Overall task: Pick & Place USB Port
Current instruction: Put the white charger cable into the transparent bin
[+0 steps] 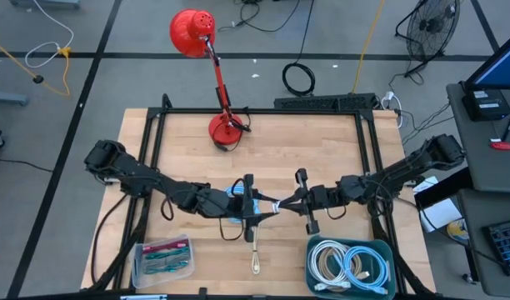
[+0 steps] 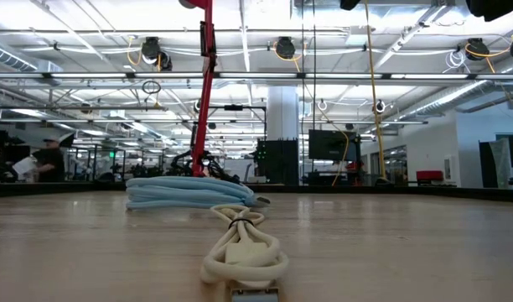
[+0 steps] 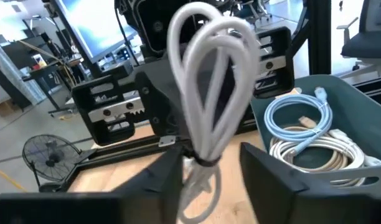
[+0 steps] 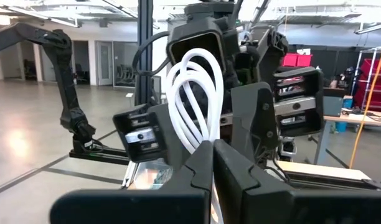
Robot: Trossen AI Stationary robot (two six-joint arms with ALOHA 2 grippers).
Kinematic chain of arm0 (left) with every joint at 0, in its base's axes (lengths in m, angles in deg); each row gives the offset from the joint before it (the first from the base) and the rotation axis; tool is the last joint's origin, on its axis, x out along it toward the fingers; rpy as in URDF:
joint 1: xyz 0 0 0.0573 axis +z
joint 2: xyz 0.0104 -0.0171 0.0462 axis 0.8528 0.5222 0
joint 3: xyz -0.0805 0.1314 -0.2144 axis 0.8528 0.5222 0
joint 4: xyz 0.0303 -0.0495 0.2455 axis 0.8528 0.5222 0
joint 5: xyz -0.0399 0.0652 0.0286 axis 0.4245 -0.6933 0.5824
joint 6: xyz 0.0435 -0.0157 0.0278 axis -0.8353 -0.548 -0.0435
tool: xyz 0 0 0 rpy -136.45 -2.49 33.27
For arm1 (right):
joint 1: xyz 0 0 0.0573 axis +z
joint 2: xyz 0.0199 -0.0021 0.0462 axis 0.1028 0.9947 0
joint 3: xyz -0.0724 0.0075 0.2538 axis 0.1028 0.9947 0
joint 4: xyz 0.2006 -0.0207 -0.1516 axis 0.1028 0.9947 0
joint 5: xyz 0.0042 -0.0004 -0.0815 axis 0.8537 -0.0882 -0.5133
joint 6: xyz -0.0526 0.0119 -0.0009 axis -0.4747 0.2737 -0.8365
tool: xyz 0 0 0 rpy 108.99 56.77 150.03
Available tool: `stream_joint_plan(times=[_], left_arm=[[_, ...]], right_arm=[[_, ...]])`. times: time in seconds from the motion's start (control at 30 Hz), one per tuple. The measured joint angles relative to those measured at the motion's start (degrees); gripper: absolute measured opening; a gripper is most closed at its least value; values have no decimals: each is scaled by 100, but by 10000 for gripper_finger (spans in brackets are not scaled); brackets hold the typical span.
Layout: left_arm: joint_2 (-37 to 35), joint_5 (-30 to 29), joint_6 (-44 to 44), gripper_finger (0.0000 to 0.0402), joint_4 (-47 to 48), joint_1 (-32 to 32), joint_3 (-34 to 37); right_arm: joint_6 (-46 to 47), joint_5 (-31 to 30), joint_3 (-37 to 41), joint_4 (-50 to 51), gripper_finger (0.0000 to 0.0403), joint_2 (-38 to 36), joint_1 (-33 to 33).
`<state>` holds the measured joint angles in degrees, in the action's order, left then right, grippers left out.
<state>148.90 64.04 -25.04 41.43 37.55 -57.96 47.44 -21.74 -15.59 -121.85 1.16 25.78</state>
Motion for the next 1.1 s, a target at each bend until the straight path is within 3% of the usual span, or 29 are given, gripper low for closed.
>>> stream_joint_plan(times=[0.27,0.43,0.7,0.87,1.0,1.1], left_arm=[[0,92,0,21,25,-3,0],[0,-287,102,19,61,-24,0],[-82,-1172,86,10,184,-208,-2],[-480,-2091,823,10,1485,-472,-7],[-857,-2175,2423,10,3246,-730,-7],[-1150,-2076,3897,10,4617,-977,-7]], right_arm=[[-79,43,0,-6,0,-6,7],[-533,-183,0,1,9,-60,138],[-1120,-1495,-7,243,85,-594,517],[-1625,-2419,-4,538,140,-937,746],[-1972,-3493,-4,716,175,-1142,830],[-2062,-3954,-4,857,193,-1241,841]])
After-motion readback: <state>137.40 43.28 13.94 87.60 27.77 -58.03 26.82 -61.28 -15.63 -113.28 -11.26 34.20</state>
